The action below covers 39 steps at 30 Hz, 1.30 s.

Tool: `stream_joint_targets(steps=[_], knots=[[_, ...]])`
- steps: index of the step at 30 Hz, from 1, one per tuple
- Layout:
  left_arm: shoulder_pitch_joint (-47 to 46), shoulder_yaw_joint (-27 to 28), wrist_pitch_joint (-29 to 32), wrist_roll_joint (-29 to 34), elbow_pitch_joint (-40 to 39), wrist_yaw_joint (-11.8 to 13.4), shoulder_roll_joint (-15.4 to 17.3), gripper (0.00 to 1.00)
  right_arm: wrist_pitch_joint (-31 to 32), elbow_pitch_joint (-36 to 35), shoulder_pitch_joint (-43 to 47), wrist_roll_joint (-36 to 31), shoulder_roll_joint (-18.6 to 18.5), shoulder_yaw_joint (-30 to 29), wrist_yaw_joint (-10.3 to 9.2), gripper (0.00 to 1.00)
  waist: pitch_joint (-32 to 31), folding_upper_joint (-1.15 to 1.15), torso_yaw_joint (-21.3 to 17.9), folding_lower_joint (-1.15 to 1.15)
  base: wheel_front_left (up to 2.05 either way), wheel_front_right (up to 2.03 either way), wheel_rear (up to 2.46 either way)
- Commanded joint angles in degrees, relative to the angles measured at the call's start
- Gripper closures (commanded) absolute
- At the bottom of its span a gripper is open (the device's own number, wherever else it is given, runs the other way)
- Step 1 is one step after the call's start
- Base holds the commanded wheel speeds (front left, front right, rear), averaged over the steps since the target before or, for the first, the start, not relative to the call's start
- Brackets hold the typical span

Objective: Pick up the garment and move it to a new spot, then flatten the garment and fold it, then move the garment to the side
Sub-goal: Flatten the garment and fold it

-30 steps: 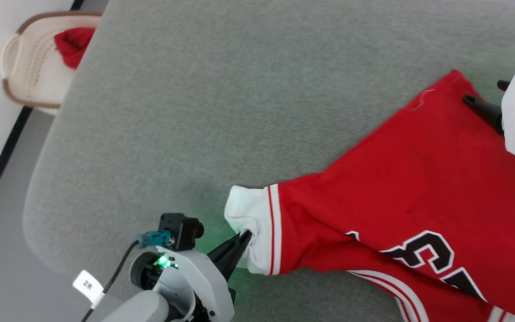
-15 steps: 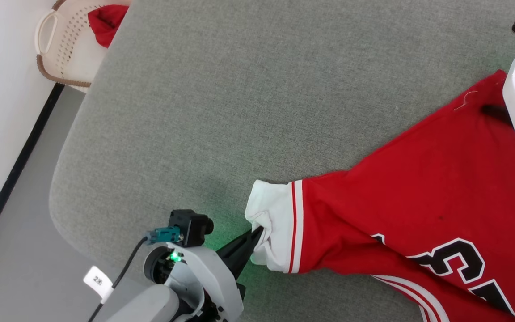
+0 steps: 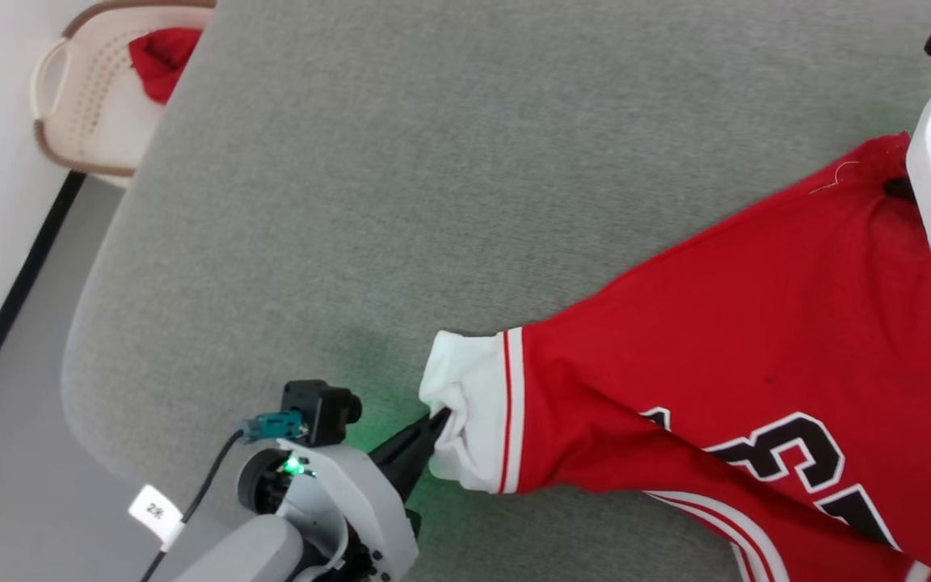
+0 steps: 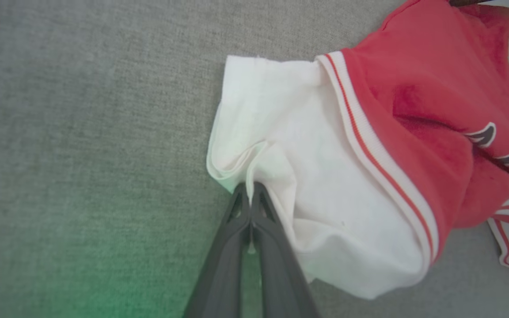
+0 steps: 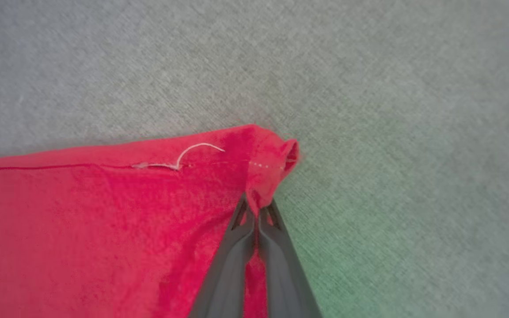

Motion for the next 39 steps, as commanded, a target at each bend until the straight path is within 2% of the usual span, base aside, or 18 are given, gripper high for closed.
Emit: stream_joint_targets(steps=[1,7,12,19,24,32,39], knots=[[0.5,0.3,0.1,-0.2,0.5,0.6,0.4,1.0,-0.1,-0.1,0.8,0.3,-0.5,0.2,-0.06,1.0,-1.0,0.0,-1.2,0.0,0.0,0.0,0.0],[0.8,0.7,1.2,-0.5,-1.1,1.4,2.3,1.0,-2.6,-2.8,2.1,2.9,-2.1,-1.0,-0.06,1.0,-2.6,0.0,-4.2,0.0,0.0,0.0,0.0],[-1.7,1.9,4.8,-0.8,-4.0,2.0,6.7,1.0,-4.9,-5.1,3.2,4.0,-1.9,-2.2,-0.06,1.0,-4.7,0.0,-6.9,0.0,0.0,0.0,0.0],[-10.6,3.5,14.8,0.4,-8.2,1.7,14.5,1.0,-10.4,-6.7,3.4,3.4,0.2,-4.1,-0.06,1.0,-8.8,0.0,-10.5,0.0,0.0,0.0,0.0],[-21.2,4.6,22.6,0.9,-6.9,-0.4,17.3,1.0,-14.9,-6.0,1.6,1.2,2.2,-5.2,-0.06,1.0,-11.4,0.0,-12.5,0.0,0.0,0.0,0.0],[-40.0,4.0,29.9,4.5,3.5,-5.5,14.5,1.0,-23.7,-1.6,-3.4,-4.2,6.1,-8.2,-0.06,1.0,-14.6,0.0,-15.3,0.0,0.0,0.0,0.0],[-54.7,3.4,27.9,9.3,14.8,-8.0,10.9,1.0,-33.3,4.2,-9.2,-10.5,10.2,-11.7,-0.06,1.0,-15.9,0.0,-17.9,0.0,0.0,0.0,0.0]])
